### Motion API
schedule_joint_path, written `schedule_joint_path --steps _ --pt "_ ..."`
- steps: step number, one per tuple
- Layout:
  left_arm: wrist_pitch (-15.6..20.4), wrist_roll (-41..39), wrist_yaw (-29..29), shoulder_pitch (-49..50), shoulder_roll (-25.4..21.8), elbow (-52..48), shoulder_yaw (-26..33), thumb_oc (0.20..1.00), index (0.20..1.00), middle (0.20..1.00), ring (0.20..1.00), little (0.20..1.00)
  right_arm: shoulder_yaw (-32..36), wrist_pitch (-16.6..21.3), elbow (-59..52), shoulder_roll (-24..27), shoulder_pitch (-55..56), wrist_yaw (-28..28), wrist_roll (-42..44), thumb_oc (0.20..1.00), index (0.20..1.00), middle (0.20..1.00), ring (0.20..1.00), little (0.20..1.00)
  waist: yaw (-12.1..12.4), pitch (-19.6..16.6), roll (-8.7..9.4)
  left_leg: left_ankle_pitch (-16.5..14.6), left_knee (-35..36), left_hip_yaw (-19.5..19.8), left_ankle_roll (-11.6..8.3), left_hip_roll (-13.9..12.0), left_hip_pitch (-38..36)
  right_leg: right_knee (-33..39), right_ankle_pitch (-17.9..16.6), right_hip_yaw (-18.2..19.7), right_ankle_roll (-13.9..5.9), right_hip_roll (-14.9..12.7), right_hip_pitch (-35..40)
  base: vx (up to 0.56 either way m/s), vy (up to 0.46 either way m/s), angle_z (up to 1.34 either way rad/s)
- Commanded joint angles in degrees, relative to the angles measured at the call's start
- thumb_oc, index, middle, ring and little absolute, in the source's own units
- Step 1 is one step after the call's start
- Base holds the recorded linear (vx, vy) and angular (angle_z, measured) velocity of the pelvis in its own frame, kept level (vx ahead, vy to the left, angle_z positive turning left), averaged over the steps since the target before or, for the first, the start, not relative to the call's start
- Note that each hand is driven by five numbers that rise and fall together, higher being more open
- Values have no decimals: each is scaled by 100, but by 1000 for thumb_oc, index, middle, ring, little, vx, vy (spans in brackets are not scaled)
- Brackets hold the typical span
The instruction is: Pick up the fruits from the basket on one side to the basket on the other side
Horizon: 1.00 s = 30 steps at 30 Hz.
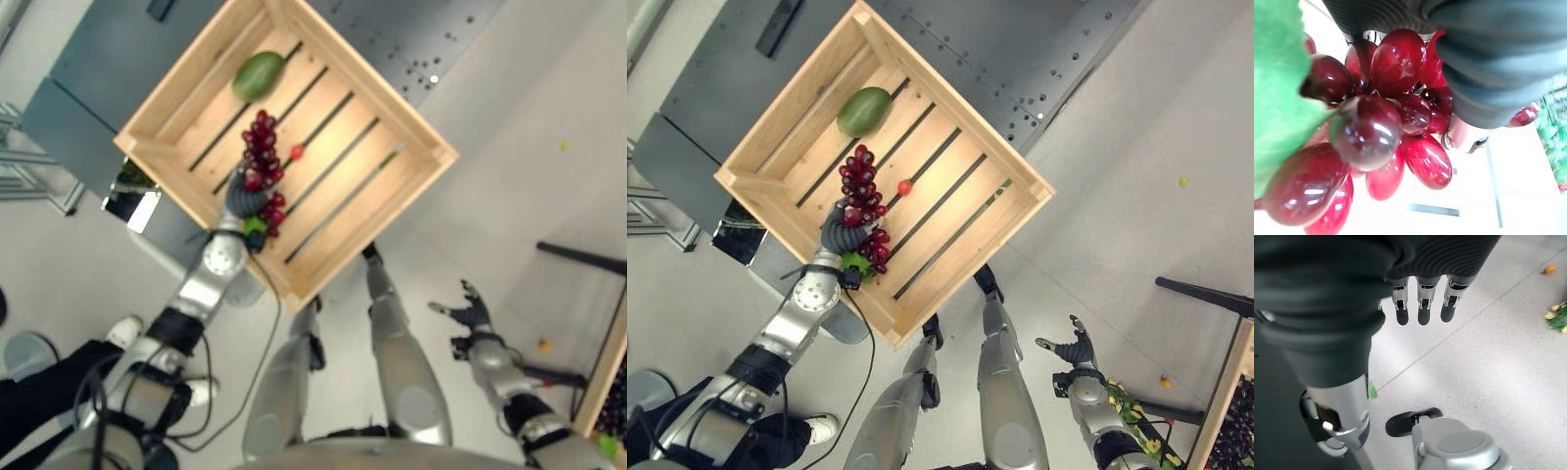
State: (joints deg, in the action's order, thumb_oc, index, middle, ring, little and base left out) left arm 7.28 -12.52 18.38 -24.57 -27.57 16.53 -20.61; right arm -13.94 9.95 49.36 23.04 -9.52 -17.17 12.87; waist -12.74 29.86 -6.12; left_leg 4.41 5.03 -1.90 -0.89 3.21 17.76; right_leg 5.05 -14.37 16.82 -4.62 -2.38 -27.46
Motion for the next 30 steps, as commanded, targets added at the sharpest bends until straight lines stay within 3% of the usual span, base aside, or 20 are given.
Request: schedule_joint_path --steps 1,10,20,30 --pt "502 -573 -311 160 -259 -634 398 200 200 200 200 200 -66 -13 -212 84 436 185 -186 1000 1000 1000 1000 1000 136 -138 222 -404 -842 352 -91 153 541 -393 676 63 -190 183 26 10 0 16" --pt "575 -1201 -814 845 -222 -1283 625 200 200 200 200 200 -321 65 -1342 337 564 642 -410 1000 1000 1000 1000 1000 317 -485 378 -453 -817 516 -45 154 118 -396 779 -98 -171 170 510 -8 2 10" --pt "483 -1235 -1333 1281 -254 -1770 700 200 200 200 200 200 -294 173 -3582 1088 535 1322 -521 1000 1000 1000 1000 1000 499 -1049 498 -525 -651 632 18 167 -399 -384 911 -200 -164 173 975 23 21 6" --pt "343 -1169 -1609 1594 -223 -2177 848 200 200 200 200 200 -88 75 -5106 1313 483 1750 -523 1000 1000 1000 1000 1000 625 -1653 658 -613 -536 734 75 172 -763 -336 1051 -297 -136 180 1348 37 -5 3"
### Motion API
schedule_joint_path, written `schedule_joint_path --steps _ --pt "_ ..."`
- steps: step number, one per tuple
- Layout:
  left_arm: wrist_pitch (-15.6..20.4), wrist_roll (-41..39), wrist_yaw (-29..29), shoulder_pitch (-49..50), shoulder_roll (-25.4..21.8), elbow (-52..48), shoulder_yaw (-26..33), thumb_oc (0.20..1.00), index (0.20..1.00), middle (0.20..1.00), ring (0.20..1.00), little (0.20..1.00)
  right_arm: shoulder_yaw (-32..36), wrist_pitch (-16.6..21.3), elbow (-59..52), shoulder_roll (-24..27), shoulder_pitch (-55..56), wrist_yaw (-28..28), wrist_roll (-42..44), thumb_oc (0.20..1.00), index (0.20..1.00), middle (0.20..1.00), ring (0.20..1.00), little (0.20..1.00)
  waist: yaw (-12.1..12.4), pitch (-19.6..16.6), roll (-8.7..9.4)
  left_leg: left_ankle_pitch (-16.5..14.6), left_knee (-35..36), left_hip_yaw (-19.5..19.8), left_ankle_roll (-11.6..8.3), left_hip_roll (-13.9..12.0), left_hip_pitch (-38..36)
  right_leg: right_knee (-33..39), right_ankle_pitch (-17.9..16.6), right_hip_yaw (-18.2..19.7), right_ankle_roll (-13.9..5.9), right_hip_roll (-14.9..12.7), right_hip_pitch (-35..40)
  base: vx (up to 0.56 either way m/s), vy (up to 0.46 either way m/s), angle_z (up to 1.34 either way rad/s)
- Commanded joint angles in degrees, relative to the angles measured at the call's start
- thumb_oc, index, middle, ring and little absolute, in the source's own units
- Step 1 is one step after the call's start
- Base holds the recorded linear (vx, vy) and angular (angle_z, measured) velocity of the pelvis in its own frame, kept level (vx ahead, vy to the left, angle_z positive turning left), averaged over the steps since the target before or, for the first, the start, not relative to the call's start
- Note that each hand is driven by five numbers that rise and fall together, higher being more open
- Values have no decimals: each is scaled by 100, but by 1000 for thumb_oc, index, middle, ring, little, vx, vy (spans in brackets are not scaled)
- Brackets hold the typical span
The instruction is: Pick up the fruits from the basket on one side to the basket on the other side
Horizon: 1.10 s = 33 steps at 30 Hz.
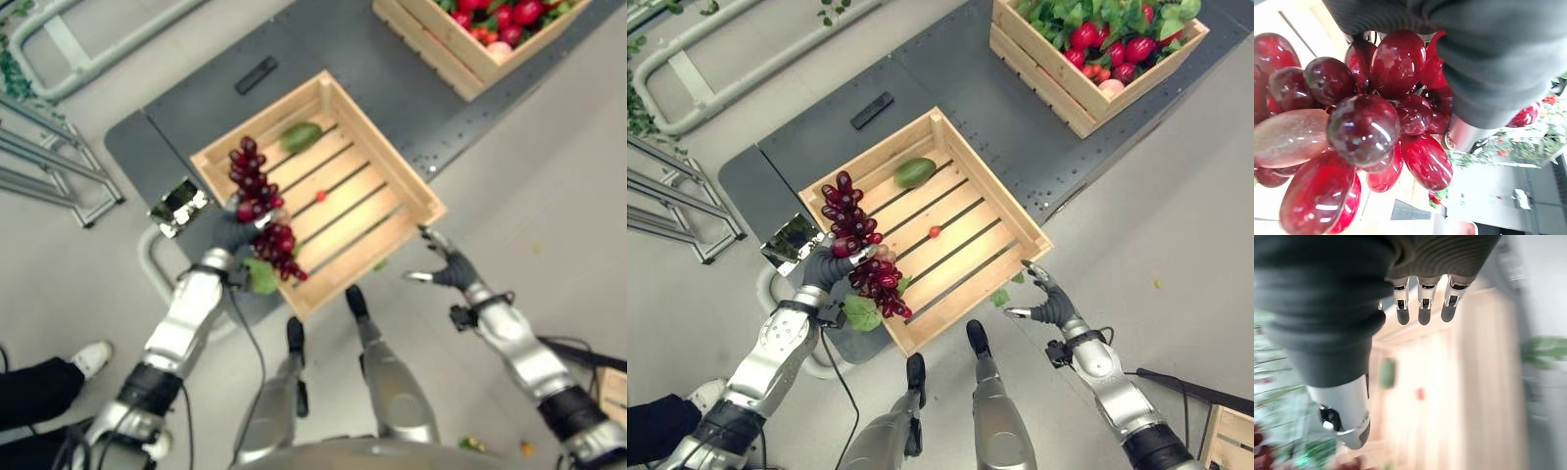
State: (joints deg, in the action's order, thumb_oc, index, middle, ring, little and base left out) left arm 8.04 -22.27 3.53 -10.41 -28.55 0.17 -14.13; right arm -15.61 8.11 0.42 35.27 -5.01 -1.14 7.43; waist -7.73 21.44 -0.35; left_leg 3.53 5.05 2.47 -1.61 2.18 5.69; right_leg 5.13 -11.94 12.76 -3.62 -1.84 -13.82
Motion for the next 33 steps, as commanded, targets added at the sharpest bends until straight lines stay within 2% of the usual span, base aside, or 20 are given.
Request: schedule_joint_path --steps 1,7,14,21,23,27,33 --pt "260 -194 -159 201 -125 -572 213 200 200 200 200 200 94 263 -327 100 19 187 30 1000 1000 1000 1000 1000 140 -877 99 -537 -524 312 152 274 414 -339 825 99 -233 126 20 57 -7 5" --pt "187 -195 -317 330 -102 -710 235 200 200 200 200 200 114 201 -575 53 25 339 18 1000 1000 1000 1000 1000 187 -1224 160 -585 -445 385 178 268 221 -305 900 50 -238 122 227 64 -4 7" --pt "141 -139 -423 253 2 -707 98 200 200 200 200 200 -143 80 -310 -168 -301 393 -66 1000 1000 1000 1000 1000 270 -1573 205 -648 -361 463 198 278 8 -237 956 -8 -235 113 452 60 -6 4" --pt "64 -119 -534 76 187 -561 -245 200 200 200 200 200 -572 -66 301 -607 -712 465 179 1000 1000 1000 1000 1000 356 -1849 264 -713 -299 531 205 279 -187 -168 1021 -72 -221 99 682 63 -10 7" --pt "25 -136 -555 -47 322 -384 -454 200 200 200 200 200 -780 -126 736 -900 -874 455 388 1000 1000 1000 1000 1000 388 -1959 284 -741 -277 554 201 269 -270 -137 1043 -109 -218 82 776 77 -15 4" --pt "-14 -117 -547 -209 430 -221 -620 200 200 200 200 200 -1008 -175 1001 -1108 -1078 471 513 1000 1000 1000 1000 1000 418 -2028 296 -746 -243 594 192 254 -335 -121 1061 -139 -208 77 837 45 -11 8" --pt "-44 -150 -561 -398 571 -77 -831 200 200 200 200 200 -1286 -230 1183 -1359 -1246 786 1187 1000 1000 1000 1000 1000 455 -2098 330 -750 -220 624 183 242 -380 -104 1091 -176 -201 67 903 19 -10 7"
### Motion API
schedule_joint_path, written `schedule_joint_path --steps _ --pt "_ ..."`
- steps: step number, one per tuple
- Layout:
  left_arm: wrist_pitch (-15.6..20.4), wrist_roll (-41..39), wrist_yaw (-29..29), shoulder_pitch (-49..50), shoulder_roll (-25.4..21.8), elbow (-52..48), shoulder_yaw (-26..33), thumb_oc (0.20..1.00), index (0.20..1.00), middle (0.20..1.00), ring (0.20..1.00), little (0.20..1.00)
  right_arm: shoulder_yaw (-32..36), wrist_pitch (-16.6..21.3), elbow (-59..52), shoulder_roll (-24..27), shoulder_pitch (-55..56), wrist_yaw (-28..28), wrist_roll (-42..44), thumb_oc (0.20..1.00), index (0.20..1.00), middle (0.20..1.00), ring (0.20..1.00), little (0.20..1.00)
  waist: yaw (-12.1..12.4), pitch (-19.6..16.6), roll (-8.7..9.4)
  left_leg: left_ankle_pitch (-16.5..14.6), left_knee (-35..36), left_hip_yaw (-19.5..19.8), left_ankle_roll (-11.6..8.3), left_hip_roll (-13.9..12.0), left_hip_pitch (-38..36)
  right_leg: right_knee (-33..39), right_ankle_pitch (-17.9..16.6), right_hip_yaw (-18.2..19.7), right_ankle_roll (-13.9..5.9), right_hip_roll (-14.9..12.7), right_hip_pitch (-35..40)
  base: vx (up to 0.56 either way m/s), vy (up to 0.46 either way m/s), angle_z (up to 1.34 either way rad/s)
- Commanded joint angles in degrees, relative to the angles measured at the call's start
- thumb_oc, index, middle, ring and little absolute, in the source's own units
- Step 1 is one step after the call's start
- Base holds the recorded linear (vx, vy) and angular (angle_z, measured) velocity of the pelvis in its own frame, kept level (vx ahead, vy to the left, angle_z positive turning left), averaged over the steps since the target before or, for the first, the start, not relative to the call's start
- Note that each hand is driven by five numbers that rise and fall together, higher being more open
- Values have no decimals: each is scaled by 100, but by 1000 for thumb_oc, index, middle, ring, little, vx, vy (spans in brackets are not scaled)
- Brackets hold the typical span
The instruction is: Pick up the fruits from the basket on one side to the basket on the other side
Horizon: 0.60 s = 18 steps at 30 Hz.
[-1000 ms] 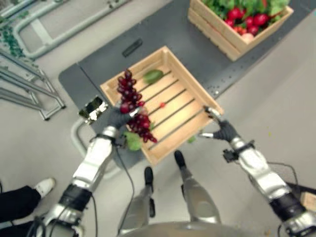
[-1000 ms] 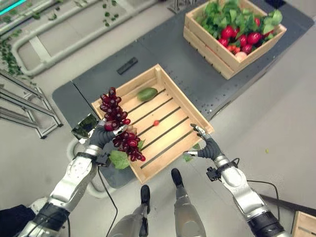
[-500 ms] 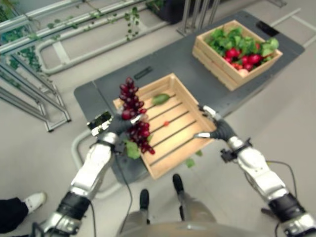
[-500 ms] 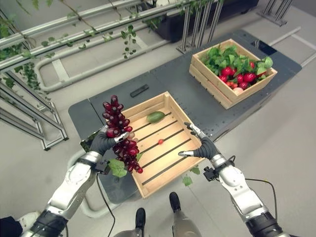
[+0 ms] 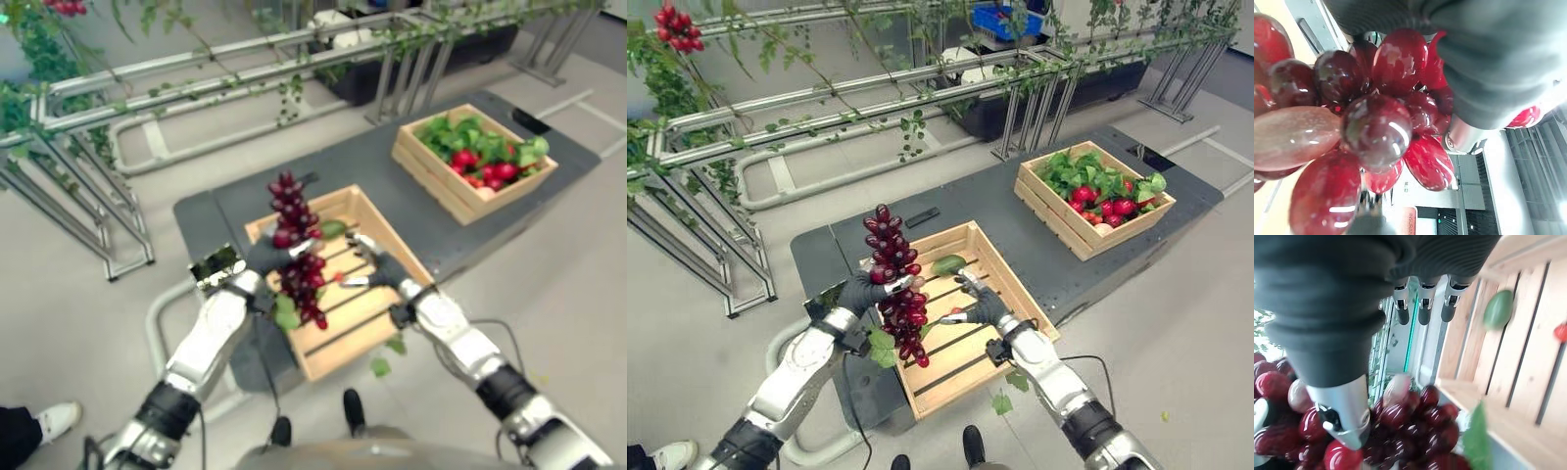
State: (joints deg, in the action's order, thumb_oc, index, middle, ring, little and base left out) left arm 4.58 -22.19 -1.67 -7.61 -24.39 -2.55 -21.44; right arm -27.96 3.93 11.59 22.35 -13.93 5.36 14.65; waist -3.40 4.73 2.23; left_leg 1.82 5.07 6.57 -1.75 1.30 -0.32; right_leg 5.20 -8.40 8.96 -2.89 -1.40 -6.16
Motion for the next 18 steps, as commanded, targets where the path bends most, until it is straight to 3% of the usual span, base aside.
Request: schedule_joint_path --steps 1,9,18 --pt "302 -158 -18 -721 196 226 -114 200 200 200 200 200 -94 195 17 -92 -374 176 549 1000 1000 1000 1000 1000 36 -459 84 -586 -206 227 195 321 193 -104 745 196 -274 14 165 0 0 0" --pt "281 -186 114 -1172 497 656 -430 200 200 200 200 200 -316 173 435 -494 -614 115 765 1000 1000 1000 1000 1000 51 -592 123 -624 -175 252 186 295 87 -79 799 164 -260 3 300 23 -6 0" --pt "250 -119 333 -1720 835 1005 -885 200 200 200 200 200 -677 103 1071 -1123 -948 23 1561 1000 1000 1000 1000 1000 85 -656 153 -643 -159 304 176 263 22 -75 855 144 -229 17 399 11 -11 4"
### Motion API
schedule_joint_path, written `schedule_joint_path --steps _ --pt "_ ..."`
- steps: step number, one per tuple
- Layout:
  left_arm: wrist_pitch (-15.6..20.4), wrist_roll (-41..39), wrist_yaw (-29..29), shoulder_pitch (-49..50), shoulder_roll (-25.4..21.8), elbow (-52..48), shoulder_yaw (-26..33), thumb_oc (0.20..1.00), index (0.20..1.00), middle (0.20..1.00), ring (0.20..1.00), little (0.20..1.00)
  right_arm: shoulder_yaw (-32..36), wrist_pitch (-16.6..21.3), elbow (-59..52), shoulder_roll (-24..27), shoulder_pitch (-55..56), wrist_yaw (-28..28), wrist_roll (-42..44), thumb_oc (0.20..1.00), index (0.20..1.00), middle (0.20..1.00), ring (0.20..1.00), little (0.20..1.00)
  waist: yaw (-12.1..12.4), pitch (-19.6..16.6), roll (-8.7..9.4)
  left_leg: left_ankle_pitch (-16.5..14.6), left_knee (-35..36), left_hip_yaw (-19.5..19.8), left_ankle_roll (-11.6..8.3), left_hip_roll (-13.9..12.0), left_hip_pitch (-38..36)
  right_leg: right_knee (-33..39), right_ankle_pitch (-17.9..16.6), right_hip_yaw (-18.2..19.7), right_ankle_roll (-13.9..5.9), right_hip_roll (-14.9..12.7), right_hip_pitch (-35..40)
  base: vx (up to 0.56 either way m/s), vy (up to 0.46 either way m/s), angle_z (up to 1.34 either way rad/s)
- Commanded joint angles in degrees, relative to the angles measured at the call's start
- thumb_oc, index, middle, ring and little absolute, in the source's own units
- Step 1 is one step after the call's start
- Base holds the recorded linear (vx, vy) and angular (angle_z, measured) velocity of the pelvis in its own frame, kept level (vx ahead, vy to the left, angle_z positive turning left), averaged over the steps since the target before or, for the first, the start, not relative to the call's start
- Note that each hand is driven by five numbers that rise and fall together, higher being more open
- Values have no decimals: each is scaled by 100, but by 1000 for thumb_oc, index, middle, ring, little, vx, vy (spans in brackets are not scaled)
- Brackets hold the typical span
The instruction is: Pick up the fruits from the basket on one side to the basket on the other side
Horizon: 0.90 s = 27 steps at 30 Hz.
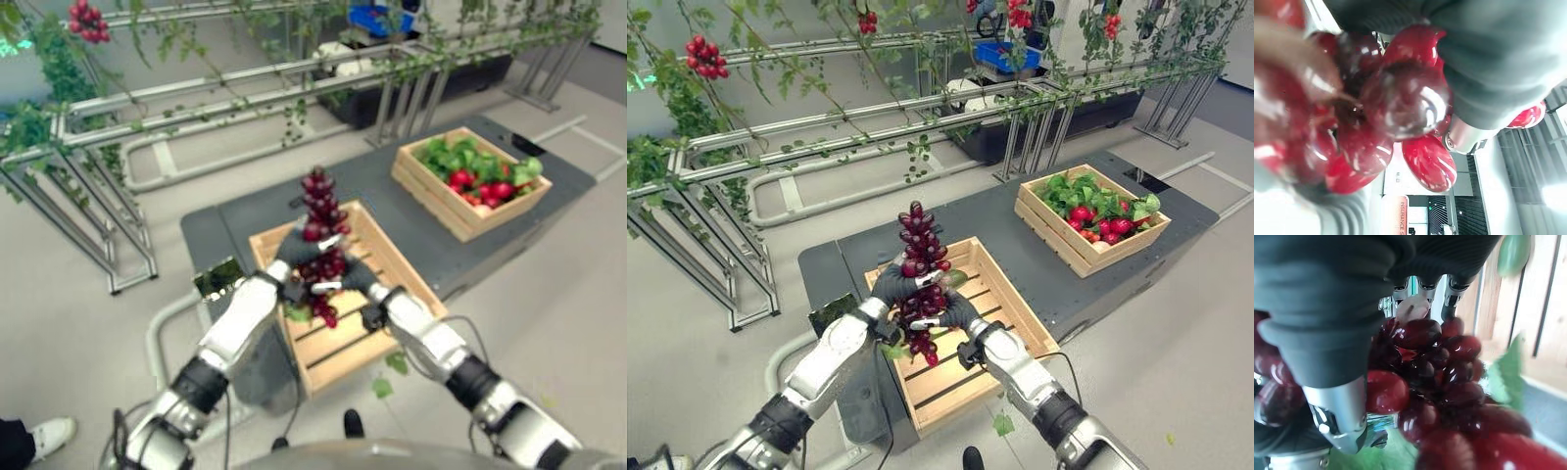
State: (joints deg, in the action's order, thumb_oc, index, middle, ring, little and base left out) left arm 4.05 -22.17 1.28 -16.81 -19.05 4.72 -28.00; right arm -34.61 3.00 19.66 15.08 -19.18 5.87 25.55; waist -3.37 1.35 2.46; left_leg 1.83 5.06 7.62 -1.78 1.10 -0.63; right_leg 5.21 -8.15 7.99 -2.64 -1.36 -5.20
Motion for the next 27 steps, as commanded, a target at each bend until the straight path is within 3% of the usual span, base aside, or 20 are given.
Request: schedule_joint_path --steps 1,7,24,25,26,27 --pt "294 -95 48 -836 326 312 -269 200 200 200 200 200 -30 186 373 -479 -418 -42 594 1000 1000 1000 1000 1000 88 -325 130 -647 -156 201 179 280 43 -73 839 235 -253 14 319 26 -10 7" --pt "280 -39 137 -1001 493 547 -503 200 200 200 200 200 -236 197 745 -771 -472 -94 734 1000 1000 1000 1000 1000 92 -332 130 -658 -146 209 170 262 -6 -73 871 214 -237 26 373 10 -4 3" --pt "335 -390 101 -728 447 -49 -484 200 200 200 200 200 -51 352 512 -684 -455 -349 425 1000 1000 1000 1000 1000 143 -304 152 -692 -133 286 187 274 -62 -73 931 153 -226 16 467 6 0 1" --pt "333 -388 105 -714 446 -50 -478 200 200 200 200 200 -38 364 483 -682 -445 -363 400 533 533 533 533 533 140 -306 151 -696 -130 283 186 270 -71 -74 935 153 -226 17 471 0 0 0" --pt "336 -388 117 -704 446 -49 -478 200 200 200 200 200 -19 374 484 -678 -437 -387 373 533 533 533 533 533 142 -304 153 -698 -132 287 187 271 -72 -74 934 151 -227 16 475 0 0 0" --pt "337 -393 137 -699 439 -59 -470 200 200 200 200 200 6 393 490 -681 -422 -417 348 200 200 200 200 200 143 -306 154 -699 -130 291 189 270 -78 -74 938 150 -230 13 479 0 0 0"
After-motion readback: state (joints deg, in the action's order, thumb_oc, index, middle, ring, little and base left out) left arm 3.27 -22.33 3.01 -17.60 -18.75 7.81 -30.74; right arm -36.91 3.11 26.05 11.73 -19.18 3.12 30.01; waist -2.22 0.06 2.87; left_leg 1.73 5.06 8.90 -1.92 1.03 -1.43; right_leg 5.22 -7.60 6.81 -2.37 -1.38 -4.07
